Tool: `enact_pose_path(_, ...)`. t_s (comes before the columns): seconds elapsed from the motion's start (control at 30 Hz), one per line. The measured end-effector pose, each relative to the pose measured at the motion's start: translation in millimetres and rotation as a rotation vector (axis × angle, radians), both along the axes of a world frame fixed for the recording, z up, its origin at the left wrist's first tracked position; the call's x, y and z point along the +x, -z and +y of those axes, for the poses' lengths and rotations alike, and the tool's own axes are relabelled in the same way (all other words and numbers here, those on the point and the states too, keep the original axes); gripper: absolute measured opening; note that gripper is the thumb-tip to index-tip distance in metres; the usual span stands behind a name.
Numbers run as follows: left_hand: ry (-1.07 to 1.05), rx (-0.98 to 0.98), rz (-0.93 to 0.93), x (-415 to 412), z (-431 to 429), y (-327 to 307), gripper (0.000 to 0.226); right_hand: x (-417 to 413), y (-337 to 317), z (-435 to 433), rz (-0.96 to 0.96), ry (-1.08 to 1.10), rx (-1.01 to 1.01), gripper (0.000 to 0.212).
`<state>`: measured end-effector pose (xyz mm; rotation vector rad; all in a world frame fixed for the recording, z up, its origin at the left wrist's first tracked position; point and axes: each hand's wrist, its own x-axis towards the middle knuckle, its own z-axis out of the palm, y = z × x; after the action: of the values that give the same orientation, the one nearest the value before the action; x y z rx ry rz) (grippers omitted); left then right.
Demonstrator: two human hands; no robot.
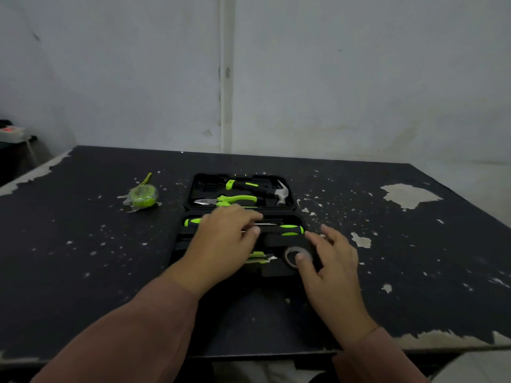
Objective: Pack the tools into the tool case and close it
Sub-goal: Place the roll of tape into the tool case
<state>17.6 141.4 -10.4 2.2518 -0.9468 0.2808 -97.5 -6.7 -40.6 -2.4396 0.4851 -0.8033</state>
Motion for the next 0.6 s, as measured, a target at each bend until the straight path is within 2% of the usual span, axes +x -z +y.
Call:
enact_pose_path(0.13,-0.148,-0.166,0.047,36,26,-7,0.023,18,-27,19,-0.033,-0.129,-0.017,0.044)
enact_pose_path(0.3,-0.254,-0.267,0.076,74,44,-8,0.025,63,-57,58,-0.039,-0.294,-0.130,0.045)
enact_pose_path(0.6,-0.447,-0.264,0.104,129,85,-3,0.026,158,-56,114,0.133,-0.491,-0.194,0.041)
